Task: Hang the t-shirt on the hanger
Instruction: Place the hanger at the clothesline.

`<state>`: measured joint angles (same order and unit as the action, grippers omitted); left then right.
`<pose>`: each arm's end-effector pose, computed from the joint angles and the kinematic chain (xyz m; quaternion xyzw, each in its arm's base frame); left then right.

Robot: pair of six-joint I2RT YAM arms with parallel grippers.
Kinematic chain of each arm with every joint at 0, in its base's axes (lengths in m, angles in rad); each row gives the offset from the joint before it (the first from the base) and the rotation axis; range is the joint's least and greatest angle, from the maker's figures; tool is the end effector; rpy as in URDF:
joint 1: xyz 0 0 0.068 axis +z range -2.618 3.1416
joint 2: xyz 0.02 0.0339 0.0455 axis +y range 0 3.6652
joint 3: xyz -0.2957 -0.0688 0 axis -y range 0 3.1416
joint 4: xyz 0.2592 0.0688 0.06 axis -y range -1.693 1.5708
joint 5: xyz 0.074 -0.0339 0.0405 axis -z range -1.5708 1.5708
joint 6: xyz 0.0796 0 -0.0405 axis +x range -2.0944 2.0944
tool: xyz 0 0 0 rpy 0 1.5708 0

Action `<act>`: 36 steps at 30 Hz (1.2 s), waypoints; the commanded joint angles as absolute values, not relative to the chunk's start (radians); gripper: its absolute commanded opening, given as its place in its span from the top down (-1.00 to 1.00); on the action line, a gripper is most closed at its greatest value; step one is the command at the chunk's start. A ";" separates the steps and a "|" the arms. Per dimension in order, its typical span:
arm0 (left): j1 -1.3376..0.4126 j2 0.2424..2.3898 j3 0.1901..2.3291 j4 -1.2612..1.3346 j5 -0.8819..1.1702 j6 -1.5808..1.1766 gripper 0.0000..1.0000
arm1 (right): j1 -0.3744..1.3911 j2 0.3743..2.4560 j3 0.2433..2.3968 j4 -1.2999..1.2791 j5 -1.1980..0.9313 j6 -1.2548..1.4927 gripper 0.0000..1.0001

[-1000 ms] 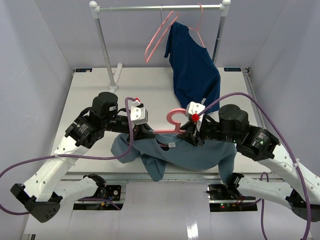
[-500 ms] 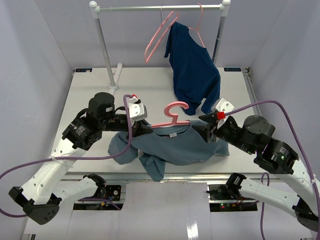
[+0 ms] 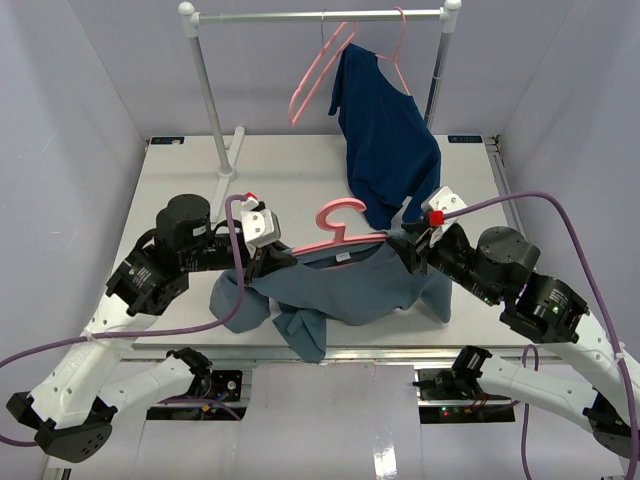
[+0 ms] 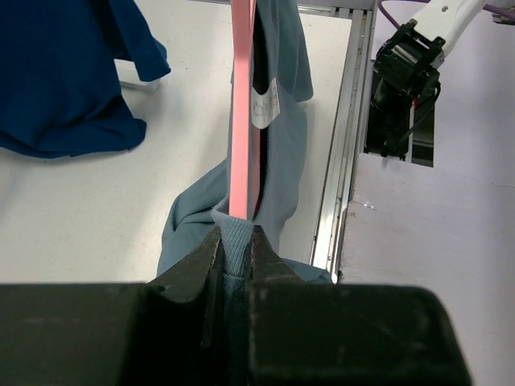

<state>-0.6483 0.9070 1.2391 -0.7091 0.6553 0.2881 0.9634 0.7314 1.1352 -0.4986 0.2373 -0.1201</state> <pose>0.1228 -0.1539 0.4372 0.5148 0.6172 -0.3572 0.4759 0.1098 0.1251 0.4537 -0.3106 0.6705 0.1935 0.6454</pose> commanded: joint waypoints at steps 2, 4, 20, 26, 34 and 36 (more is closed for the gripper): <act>-0.646 0.863 1.328 -0.684 0.587 0.260 1.00 | 0.961 0.719 1.212 -0.488 0.325 -0.095 0.07; -0.646 0.868 1.350 -0.712 0.547 0.250 1.00 | 0.962 0.725 1.247 -0.504 0.302 -0.094 0.07; -0.653 0.899 1.848 -0.875 0.055 0.130 1.00 | 0.960 0.633 1.185 -0.455 0.200 -0.068 -0.03; -0.653 0.917 1.925 -0.876 0.226 0.067 1.00 | 0.960 0.687 1.035 -0.301 0.136 -0.037 0.00; -0.653 0.928 1.876 -0.935 0.123 0.060 1.00 | 0.961 0.687 0.883 -0.138 0.097 -0.022 0.00; -0.653 0.950 1.845 -1.002 -0.040 0.065 1.00 | 0.962 0.683 0.881 -0.147 0.103 -0.021 0.00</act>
